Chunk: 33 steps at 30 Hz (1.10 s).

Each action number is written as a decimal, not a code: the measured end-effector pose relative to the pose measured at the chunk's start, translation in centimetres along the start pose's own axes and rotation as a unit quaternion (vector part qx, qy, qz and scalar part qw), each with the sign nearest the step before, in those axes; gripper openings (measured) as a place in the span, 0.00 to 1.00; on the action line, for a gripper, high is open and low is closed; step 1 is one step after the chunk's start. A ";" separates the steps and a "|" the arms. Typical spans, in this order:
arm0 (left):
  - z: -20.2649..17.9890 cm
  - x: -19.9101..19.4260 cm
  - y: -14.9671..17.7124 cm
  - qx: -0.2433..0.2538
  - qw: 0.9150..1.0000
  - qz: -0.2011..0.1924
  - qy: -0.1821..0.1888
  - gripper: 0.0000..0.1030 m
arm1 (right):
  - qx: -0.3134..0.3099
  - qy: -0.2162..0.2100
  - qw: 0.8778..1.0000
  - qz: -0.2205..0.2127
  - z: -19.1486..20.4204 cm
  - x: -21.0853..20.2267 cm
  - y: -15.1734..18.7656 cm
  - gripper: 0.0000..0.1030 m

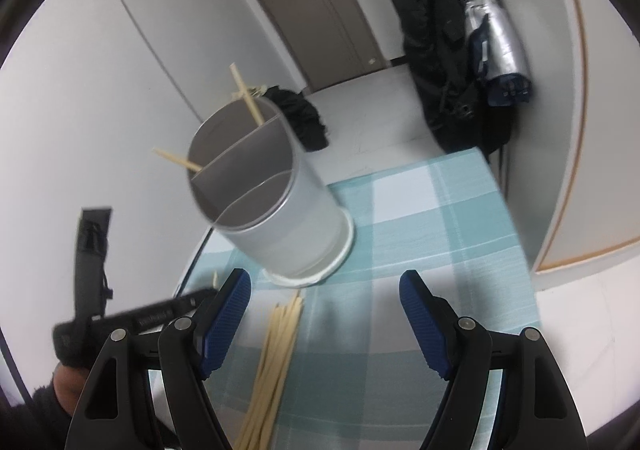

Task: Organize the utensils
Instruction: 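Grasp a chopstick with the right tool while the left tool holds its chopstick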

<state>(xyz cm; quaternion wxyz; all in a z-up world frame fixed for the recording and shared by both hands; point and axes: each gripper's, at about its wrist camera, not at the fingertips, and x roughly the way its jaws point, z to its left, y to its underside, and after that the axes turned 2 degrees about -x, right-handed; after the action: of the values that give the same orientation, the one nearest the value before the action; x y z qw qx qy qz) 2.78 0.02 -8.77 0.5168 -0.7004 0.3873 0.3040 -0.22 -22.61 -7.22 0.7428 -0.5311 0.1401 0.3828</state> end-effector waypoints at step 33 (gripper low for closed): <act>8.0 4.0 -2.0 -0.160 0.980 0.104 0.061 0.05 | -0.060 0.015 0.974 0.218 3.8 11.9 2.0 0.05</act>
<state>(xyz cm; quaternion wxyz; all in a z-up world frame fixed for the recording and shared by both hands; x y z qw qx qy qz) 6.37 7.16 -13.39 0.3388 -0.7473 0.4354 0.3705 5.55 -13.88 -14.43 0.6063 -0.5373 0.2405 0.5348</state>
